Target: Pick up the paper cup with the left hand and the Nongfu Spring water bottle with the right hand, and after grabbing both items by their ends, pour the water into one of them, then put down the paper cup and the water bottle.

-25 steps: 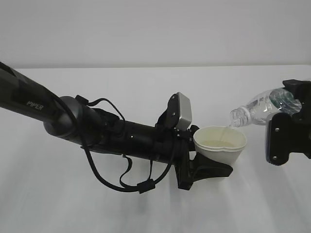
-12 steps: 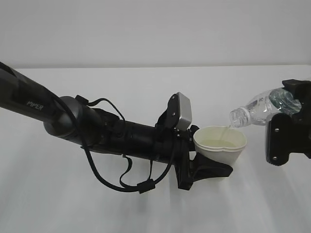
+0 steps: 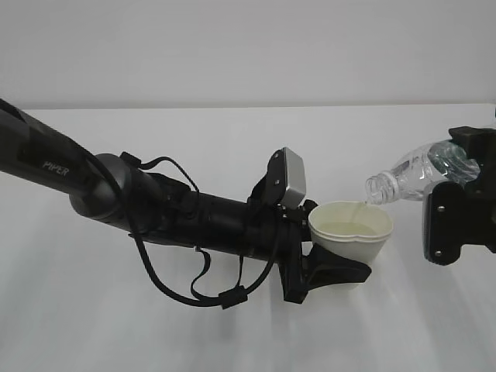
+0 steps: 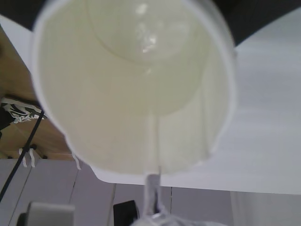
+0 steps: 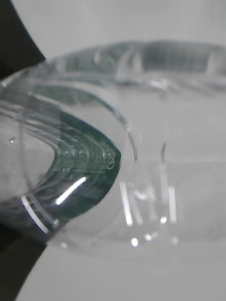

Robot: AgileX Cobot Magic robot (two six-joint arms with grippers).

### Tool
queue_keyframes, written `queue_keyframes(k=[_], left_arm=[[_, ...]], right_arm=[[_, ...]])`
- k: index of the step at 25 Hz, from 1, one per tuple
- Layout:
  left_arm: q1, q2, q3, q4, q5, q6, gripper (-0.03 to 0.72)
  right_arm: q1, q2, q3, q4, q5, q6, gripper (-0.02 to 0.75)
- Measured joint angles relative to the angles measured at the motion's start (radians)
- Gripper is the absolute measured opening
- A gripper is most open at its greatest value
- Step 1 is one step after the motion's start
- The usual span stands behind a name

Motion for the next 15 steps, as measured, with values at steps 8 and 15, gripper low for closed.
queue_keyframes(k=[8,15], left_arm=[[0.0,0.0,0.0,0.0,0.0,0.0,0.426],[0.0,0.0,0.0,0.0,0.0,0.0,0.426]], right_arm=[[0.0,0.0,0.0,-0.005,0.0,-0.002,0.418],[0.01,0.0,0.0,-0.007,0.0,-0.007,0.418]])
